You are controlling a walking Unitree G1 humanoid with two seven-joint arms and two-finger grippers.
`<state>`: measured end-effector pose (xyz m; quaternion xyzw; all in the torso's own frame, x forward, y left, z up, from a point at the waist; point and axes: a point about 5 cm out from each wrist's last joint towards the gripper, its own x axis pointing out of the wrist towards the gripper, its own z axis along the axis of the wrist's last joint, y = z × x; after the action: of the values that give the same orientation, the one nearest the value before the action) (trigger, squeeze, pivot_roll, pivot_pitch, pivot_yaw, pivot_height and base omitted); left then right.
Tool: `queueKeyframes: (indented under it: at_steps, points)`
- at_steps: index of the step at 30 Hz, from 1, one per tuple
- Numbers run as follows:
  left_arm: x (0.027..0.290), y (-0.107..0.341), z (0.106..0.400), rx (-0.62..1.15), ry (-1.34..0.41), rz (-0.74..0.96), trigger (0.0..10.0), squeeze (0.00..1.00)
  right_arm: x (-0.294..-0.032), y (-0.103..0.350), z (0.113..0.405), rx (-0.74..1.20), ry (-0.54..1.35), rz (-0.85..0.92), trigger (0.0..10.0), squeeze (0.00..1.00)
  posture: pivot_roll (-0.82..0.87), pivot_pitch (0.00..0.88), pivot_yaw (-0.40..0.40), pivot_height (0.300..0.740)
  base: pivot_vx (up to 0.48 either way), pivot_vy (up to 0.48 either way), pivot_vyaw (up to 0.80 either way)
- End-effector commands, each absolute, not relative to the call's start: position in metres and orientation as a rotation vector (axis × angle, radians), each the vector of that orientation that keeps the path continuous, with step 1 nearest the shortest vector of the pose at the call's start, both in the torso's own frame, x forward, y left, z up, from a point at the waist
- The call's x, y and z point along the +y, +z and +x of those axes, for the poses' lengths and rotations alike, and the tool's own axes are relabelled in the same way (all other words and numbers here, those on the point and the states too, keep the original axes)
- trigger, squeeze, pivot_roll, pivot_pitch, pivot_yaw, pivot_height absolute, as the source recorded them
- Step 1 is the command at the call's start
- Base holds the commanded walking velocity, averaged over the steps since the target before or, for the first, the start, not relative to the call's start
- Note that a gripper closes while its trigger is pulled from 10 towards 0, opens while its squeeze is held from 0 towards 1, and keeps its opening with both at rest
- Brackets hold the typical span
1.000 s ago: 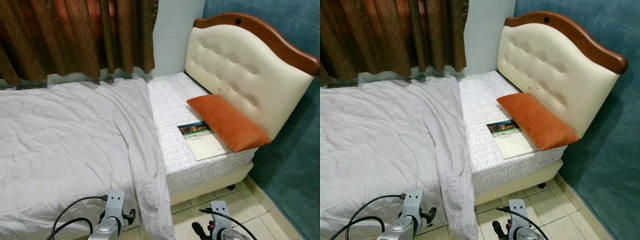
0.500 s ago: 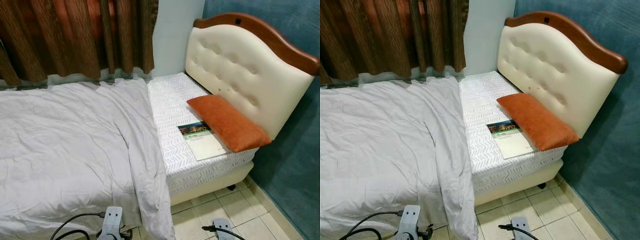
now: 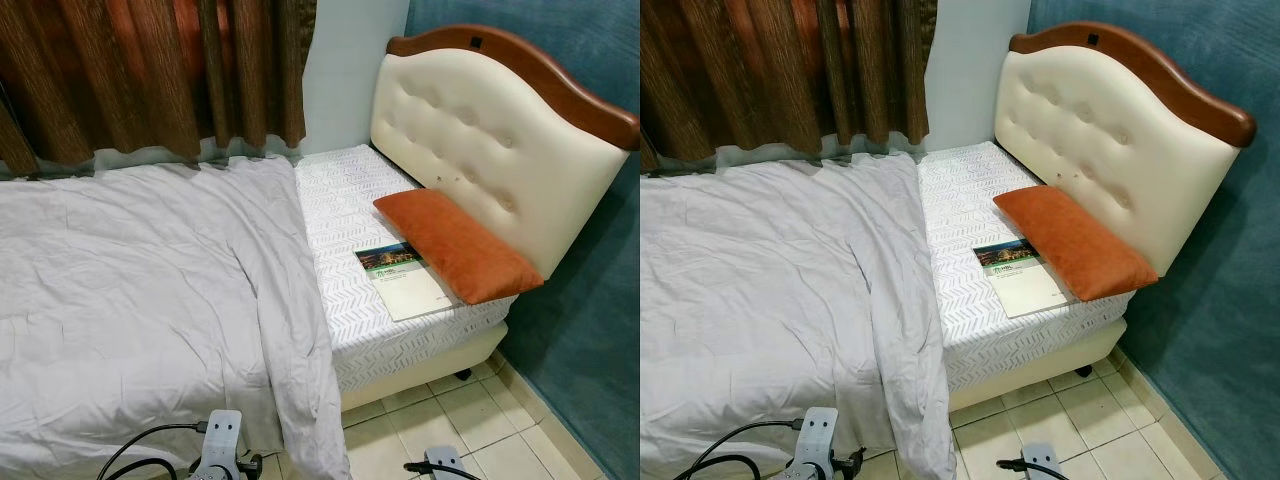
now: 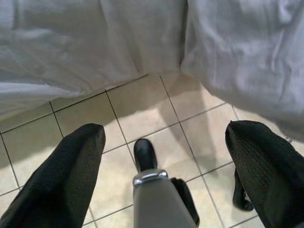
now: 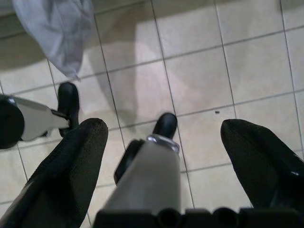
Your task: Clean up the room
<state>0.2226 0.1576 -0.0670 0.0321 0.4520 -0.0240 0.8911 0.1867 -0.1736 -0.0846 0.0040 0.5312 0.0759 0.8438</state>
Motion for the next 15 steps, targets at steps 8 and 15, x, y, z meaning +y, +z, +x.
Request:
queueKeyframes:
  at_steps: [8,15]
  points:
    - [0.1508,-0.0753,0.2089,0.984,-0.097,0.085,10.0,0.00,-0.1810,-0.0867,0.1807,1.149,0.137,0.000,10.0,0.00,0.03,0.000,-0.044,0.740,0.000,0.000,0.00]
    - [0.1504,-0.0712,0.2156,0.945,-0.083,0.079,10.0,0.00,-0.1796,-0.0855,0.1832,1.124,0.150,0.015,10.0,0.00,0.03,0.000,-0.047,0.740,0.000,0.000,0.00]
